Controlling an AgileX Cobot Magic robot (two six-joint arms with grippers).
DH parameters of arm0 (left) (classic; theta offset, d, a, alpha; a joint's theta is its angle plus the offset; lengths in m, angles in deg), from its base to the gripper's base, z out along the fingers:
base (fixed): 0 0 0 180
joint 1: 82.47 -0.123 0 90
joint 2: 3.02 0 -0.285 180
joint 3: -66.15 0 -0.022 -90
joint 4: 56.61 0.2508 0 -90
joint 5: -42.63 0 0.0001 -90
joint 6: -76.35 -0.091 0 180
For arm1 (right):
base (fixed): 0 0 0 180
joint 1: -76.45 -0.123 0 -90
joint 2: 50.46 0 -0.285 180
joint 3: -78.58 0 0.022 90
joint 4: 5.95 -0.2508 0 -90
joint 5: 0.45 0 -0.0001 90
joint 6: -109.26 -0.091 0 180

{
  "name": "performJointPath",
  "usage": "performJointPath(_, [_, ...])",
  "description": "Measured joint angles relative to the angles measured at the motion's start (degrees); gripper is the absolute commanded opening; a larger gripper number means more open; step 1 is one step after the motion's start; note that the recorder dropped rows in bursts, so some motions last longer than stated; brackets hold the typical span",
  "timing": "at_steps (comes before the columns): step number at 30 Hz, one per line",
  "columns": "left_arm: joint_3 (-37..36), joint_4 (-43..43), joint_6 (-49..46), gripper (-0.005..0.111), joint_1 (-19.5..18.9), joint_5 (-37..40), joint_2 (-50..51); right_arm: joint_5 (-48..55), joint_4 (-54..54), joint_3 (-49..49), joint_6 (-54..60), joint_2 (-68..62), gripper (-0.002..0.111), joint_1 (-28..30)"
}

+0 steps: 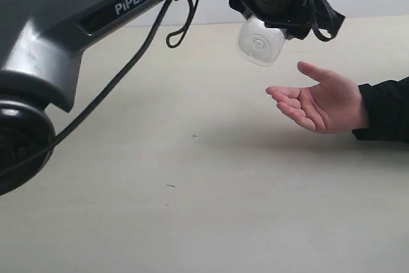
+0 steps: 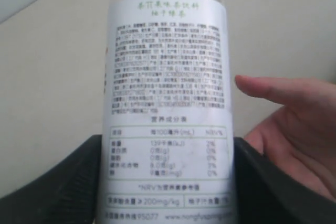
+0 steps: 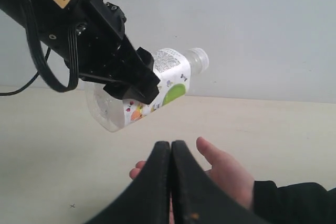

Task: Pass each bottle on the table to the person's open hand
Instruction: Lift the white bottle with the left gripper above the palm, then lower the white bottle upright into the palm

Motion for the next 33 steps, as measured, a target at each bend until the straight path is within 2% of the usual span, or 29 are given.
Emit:
performJointPath(8, [0.0,2.3,7.1,0.000,5.4,0.0,-1.3,0.0,0.0,0.0,0.0,0.0,0.000,0.0])
performJointPath(18, [-2.5,3.3,19.1,0.000,7.6,0.0,-1.4,0.0,0.0,0.0,0.0,0.0,0.000,0.0])
performJointPath(26, [-10.8,4.5,27.6,0.000,7.6,-0.3,-1.4,0.0,0.0,0.0,0.0,0.0,0.000,0.0])
performJointPath(33, [-18.6,5.3,33.5,0.000,7.6,-11.1,-1.6,0.0,0.0,0.0,0.0,0.0,0.000,0.0])
